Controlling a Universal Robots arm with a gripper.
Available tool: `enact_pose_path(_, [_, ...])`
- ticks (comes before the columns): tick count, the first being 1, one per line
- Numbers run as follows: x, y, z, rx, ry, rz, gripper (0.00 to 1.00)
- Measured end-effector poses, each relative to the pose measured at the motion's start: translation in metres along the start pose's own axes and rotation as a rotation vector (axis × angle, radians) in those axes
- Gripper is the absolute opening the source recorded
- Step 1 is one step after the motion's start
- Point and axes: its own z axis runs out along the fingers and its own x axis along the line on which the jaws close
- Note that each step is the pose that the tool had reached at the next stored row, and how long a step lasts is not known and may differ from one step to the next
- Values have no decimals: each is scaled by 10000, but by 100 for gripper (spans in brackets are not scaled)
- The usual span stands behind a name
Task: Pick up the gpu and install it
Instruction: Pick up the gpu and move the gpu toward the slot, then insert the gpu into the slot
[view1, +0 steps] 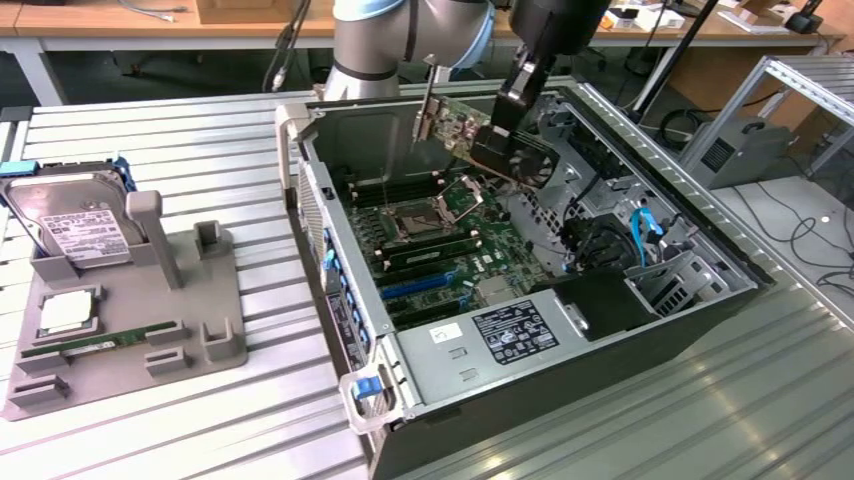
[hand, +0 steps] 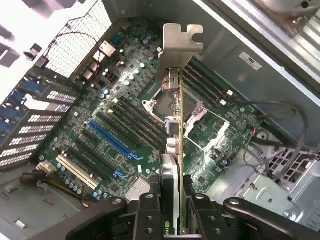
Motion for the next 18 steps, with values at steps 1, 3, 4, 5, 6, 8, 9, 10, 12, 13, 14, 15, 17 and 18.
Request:
enact_pose_path(1, [0, -1, 13, -13, 35, -636, 27])
enact_pose_path(3, [1, -2, 33, -33, 87, -1572, 27])
enact_pose_path(4, [1, -2, 44, -44, 116, -2101, 27])
enact_pose_path(5, [1, -3, 54, -54, 144, -2607, 27])
enact_pose_path(6, [1, -4, 65, -67, 180, -3232, 27])
enact_pose_path(8, [2, -5, 84, -92, 247, -4445, 27])
enact_pose_path(9, [2, -5, 94, -105, 282, -5070, 27])
enact_pose_path(10, [2, -6, 103, -119, 317, -5713, 27])
enact_pose_path(12, [3, -7, 121, -140, 377, -6786, 27])
enact_pose_path(13, [3, -7, 128, -149, 402, -7230, 27])
enact_pose_path(14, [3, -8, 139, -164, 440, -7916, 27])
enact_pose_path(15, [3, -8, 146, -173, 464, -8352, 27])
enact_pose_path(17, [3, -9, 152, -197, 528, -9499, 27])
enact_pose_path(18, [3, -9, 152, -197, 529, -9502, 27])
